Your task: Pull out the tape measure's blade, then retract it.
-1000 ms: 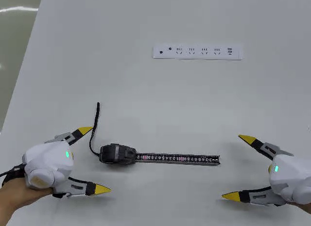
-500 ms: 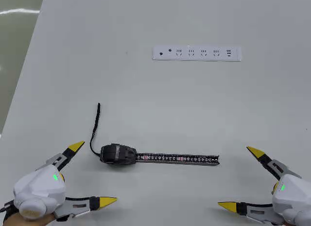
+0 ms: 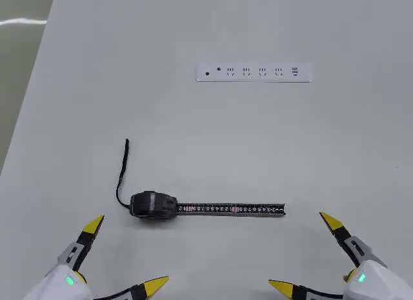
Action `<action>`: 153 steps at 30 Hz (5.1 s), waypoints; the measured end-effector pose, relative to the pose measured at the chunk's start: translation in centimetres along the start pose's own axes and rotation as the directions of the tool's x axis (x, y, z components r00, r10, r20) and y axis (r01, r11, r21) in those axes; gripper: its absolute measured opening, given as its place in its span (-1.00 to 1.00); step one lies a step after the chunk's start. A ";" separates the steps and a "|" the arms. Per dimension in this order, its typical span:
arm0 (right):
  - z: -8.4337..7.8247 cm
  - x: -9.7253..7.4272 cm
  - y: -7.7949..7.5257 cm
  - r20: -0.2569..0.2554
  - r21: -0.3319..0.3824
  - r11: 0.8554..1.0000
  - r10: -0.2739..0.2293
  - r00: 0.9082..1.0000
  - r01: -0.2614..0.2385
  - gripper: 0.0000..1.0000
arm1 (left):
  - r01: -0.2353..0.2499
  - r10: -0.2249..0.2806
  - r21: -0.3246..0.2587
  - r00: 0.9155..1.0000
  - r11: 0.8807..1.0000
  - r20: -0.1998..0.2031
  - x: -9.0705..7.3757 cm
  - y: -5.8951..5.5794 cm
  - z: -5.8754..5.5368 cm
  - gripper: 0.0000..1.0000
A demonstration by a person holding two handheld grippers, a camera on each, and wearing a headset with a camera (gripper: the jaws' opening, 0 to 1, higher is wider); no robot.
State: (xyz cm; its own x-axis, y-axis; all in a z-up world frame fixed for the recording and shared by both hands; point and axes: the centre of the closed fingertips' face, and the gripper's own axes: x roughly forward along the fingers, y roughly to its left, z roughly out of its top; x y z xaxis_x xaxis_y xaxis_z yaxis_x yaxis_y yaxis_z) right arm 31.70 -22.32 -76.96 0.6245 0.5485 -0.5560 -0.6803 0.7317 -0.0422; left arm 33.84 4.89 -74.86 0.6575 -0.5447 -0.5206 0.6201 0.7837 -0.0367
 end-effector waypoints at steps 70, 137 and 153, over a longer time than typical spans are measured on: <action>-0.4 0.9 -0.4 0.006 -0.068 0.989 0.133 0.991 -0.133 0.66 | -0.398 0.409 -0.229 0.912 0.888 0.000 2.8 -0.3 1.4 0.99; -1.8 7.3 -4.2 -0.191 -0.349 0.801 0.447 0.874 -0.486 -0.71 | -0.483 0.475 -0.272 0.874 0.832 -0.100 7.8 4.8 0.1 0.45; -1.9 7.4 -4.2 -0.206 -0.349 0.786 0.468 0.860 -0.511 -0.75 | -0.485 0.467 -0.302 0.874 0.821 -0.134 8.7 4.7 -0.6 0.32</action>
State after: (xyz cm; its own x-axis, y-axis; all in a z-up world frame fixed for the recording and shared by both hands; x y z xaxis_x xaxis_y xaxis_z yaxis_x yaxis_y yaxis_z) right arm 38.44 -22.15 -82.46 0.1396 0.7303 -0.6687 -0.9874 0.1534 -0.0385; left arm 42.17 4.07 -80.10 0.8072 -0.0697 -0.5862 0.0608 0.9975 -0.0348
